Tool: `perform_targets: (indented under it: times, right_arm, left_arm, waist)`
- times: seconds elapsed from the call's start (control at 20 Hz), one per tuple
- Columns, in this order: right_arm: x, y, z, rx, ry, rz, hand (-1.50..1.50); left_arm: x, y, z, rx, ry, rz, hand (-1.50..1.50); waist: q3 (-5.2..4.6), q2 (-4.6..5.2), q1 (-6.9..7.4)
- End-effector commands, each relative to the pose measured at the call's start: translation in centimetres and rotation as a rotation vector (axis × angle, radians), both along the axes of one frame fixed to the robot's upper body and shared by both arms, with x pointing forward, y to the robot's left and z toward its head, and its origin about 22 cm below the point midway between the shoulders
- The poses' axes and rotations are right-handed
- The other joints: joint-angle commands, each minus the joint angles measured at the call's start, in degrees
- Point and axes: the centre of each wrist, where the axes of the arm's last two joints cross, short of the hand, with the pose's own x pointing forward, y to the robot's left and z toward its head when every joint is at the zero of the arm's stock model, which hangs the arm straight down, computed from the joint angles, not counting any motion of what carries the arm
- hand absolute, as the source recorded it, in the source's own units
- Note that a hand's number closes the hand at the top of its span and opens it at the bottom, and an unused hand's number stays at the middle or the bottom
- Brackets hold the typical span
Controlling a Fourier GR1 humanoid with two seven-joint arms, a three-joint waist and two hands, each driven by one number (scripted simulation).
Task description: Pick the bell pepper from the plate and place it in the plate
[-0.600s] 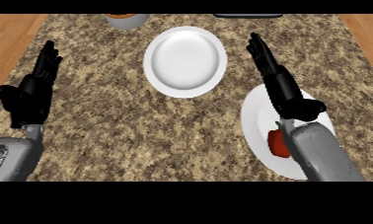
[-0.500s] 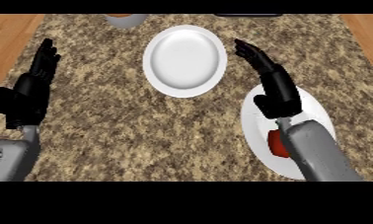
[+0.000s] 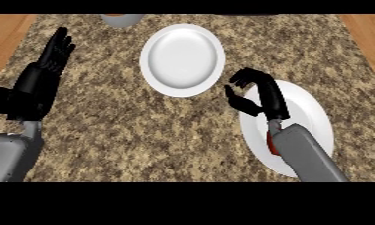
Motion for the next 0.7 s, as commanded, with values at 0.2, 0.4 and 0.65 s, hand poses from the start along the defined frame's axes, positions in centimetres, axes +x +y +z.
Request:
perform_targets:
  times: [0.2, 0.4, 0.65]
  right_arm:
    - [-6.8, 5.0, -4.4, 0.245, -0.179, -0.306, -1.5]
    - [-7.4, 2.6, -2.1, 0.188, -0.272, -0.294, -1.5]
    - [-5.8, 1.0, 3.0, -0.009, -0.192, -0.312, -1.5]
  left_arm:
    - [-1.0, -0.7, 1.9, -0.022, -0.006, -0.039, 0.0]
    - [-0.1, 0.6, 1.8, -0.023, 0.012, -0.046, 0.0]
    - [0.4, -0.3, 0.5, -0.02, 0.022, -0.016, 0.0]
  waist:
    - [0.56, -0.16, -0.11]
    - [0.45, 0.07, -0.39]
    - [0.26, -0.05, -1.12]
